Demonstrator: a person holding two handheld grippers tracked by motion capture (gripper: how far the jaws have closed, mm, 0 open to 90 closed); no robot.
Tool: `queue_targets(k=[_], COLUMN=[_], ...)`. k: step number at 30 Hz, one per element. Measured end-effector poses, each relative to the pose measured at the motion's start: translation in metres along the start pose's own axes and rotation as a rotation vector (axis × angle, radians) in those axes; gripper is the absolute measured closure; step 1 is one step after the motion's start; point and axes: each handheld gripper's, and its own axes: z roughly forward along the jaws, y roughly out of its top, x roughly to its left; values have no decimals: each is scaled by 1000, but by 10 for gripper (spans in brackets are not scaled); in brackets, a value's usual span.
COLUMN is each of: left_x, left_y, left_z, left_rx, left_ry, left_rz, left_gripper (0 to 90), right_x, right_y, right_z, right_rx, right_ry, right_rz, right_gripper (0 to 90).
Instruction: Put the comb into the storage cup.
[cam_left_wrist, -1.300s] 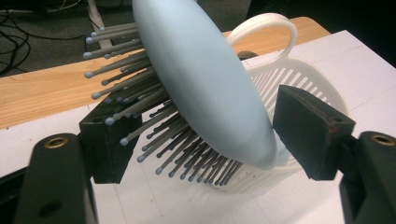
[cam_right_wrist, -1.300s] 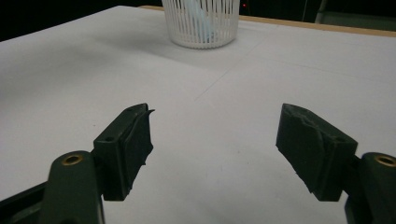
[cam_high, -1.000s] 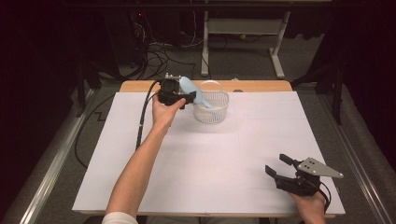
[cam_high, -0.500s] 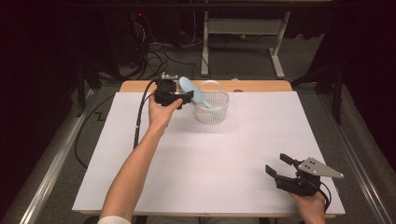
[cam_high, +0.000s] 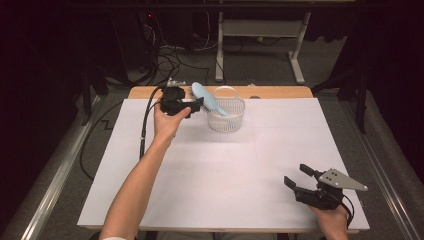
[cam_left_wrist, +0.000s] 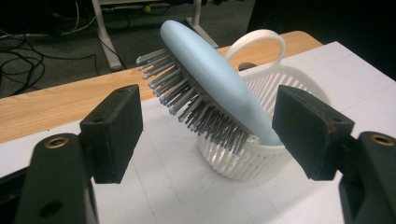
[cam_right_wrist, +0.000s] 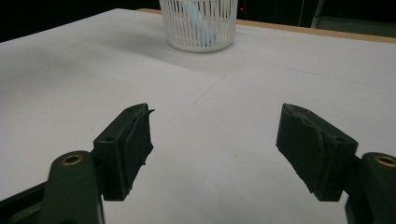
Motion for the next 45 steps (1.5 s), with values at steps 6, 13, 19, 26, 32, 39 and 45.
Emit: queue_targets(k=[6, 13, 19, 26, 32, 39, 45], left_x=[1, 1, 3, 4, 4, 7, 9], left_y=[-4, -6, -10, -13, -17, -20, -21], left_z=[-6, -13, -18, -23, -24, -28, -33], left_rx=[-9, -24, -27, -30, -30, -41, -49], left_ry=[-1, -3, 0, -4, -8, -7, -2], left_rz=[6, 14, 17, 23, 27, 27, 23], left_gripper=[256, 258, 260, 260, 261, 261, 262], right_x=[-1, -1, -1, -2, -3, -3, -4], right_y=[0, 0, 0, 0, 0, 0, 0], right_z=[1, 0, 0, 0, 0, -1, -2], right_rx=[-1, -4, -6, -7, -10, -12, -19], right_ry=[0, 1, 1, 0, 0, 0, -3], right_rz=[1, 4, 8, 11, 20, 20, 23], right_gripper=[269, 269, 268, 268, 267, 267, 267])
